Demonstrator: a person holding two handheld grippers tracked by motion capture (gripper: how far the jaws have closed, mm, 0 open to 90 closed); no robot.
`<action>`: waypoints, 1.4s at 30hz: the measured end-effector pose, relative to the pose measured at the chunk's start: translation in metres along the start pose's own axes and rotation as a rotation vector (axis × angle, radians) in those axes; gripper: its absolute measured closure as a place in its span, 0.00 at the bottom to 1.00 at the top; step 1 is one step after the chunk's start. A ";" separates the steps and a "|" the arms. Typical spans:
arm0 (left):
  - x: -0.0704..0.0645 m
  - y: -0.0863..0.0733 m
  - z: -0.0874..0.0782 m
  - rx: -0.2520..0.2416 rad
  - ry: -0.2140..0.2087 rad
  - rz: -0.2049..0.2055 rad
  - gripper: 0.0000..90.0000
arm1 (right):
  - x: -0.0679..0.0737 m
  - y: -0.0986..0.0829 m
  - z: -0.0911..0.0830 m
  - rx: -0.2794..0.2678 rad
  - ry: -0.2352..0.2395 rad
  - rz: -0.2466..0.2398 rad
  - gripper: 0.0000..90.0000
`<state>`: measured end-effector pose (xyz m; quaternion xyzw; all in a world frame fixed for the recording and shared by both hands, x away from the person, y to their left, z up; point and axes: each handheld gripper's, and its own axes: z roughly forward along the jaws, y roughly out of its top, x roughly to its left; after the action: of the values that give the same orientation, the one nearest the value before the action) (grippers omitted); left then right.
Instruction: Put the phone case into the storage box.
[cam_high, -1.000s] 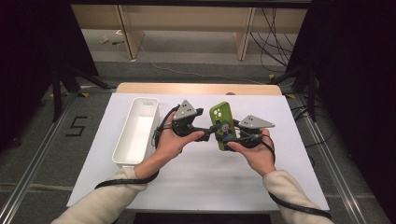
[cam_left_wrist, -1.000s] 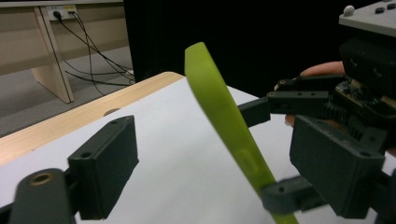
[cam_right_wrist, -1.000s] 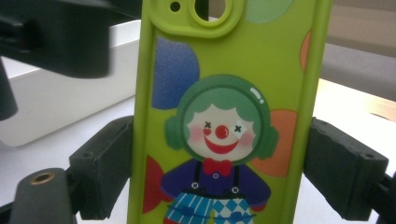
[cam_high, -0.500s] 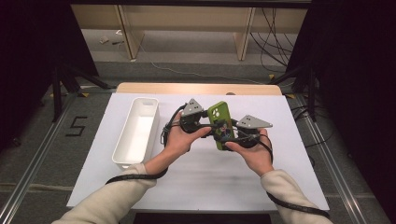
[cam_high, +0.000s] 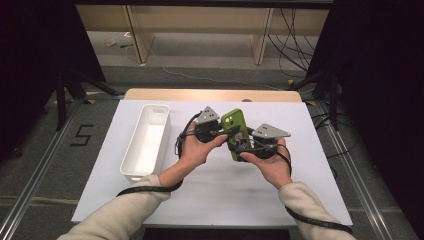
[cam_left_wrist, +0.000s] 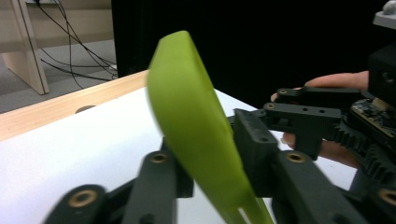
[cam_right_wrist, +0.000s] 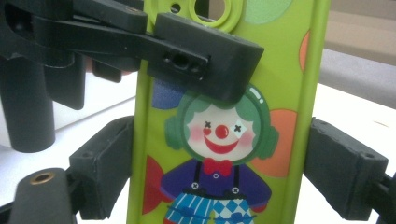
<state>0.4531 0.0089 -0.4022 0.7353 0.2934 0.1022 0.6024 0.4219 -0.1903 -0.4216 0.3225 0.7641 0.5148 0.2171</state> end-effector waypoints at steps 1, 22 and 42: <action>-0.001 0.000 0.000 0.000 -0.006 -0.008 0.84 | 0.000 0.000 0.000 0.001 -0.002 -0.004 0.17; 0.000 0.007 -0.008 -0.006 -0.090 0.013 0.92 | -0.007 -0.004 -0.005 0.007 0.031 -0.009 0.14; 0.004 0.010 -0.018 0.006 -0.214 0.088 0.92 | -0.011 -0.013 -0.006 0.040 0.114 -0.021 0.15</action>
<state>0.4498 0.0251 -0.3893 0.7559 0.1952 0.0488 0.6230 0.4222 -0.2053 -0.4312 0.2890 0.7887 0.5146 0.1721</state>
